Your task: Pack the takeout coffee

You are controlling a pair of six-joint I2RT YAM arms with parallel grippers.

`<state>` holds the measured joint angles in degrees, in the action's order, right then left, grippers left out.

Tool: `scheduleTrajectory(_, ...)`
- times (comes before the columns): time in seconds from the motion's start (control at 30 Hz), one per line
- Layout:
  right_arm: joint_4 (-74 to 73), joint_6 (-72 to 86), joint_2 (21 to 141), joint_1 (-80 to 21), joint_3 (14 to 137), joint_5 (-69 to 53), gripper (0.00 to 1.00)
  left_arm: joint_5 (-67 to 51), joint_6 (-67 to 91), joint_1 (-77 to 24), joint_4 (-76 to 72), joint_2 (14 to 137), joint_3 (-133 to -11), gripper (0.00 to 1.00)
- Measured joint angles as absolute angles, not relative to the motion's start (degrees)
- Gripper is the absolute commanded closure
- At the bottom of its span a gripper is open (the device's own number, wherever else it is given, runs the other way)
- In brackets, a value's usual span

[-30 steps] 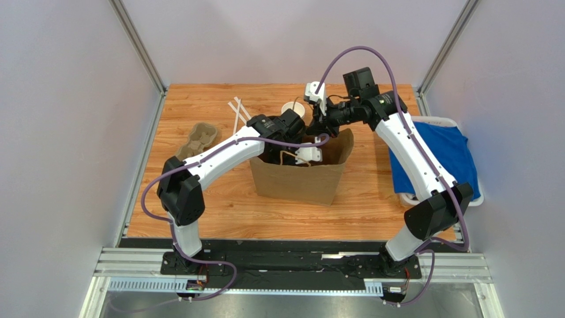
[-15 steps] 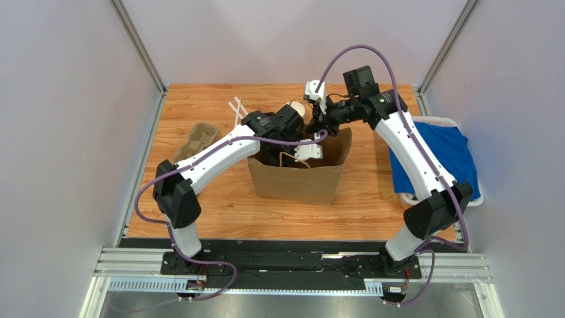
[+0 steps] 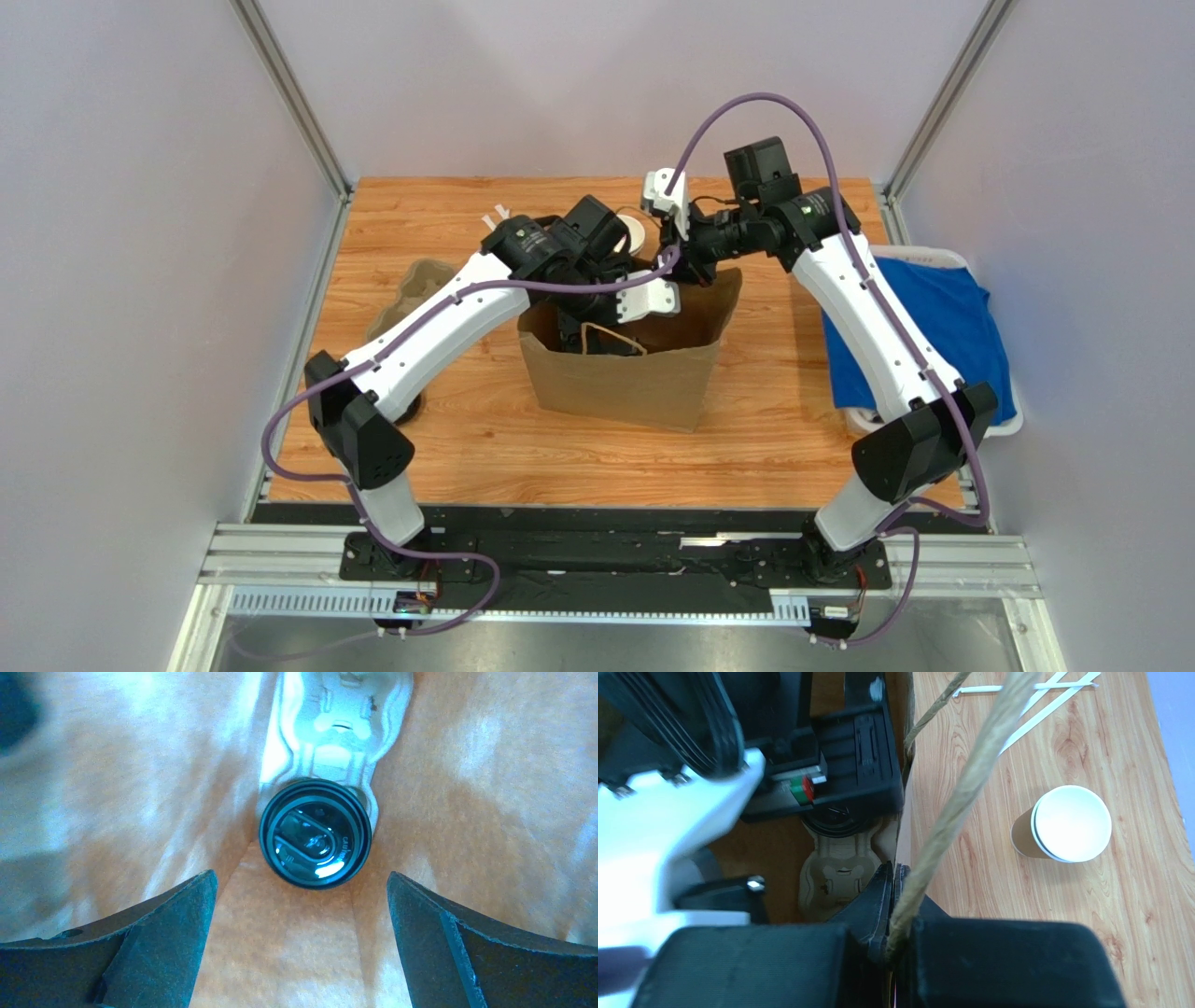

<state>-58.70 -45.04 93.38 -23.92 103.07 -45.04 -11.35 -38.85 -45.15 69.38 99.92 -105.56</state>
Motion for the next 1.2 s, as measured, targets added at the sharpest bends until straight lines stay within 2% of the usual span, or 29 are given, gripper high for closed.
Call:
scheduleTrajectory(0.43, -59.86, -45.32, 93.60, -23.92, 103.07, -44.95, 1.00, -14.90, -37.06, -40.66, 71.50, 95.04, -110.48, 0.01)
scheduleTrajectory(0.77, -60.62, -45.32, 93.60, -23.92, 103.07, -43.55, 0.98, -17.52, -25.93, -33.36, 73.95, 95.74, -136.40, 0.01)
scheduleTrajectory(0.9, -60.62, -45.17, 93.60, -23.92, 103.09, -42.72, 0.91, -16.97, -17.85, -26.02, 73.34, 96.88, -142.30, 0.06)
scheduleTrajectory(1.0, -60.64, -44.56, 93.60, -23.92, 103.26, -41.80, 0.74, -14.63, -12.56, -19.97, 73.06, 99.18, -143.55, 0.10)
scheduleTrajectory(1.03, -60.69, -44.21, 93.60, -23.92, 103.42, -41.47, 0.72, -13.72, -10.85, -17.65, 73.28, 100.68, -143.46, 0.11)
scheduleTrajectory(1.2, -60.86, -42.72, 93.60, -23.92, 104.64, -39.24, 0.57, -11.31, -6.98, -12.12, 72.60, 106.21, -133.12, 0.17)
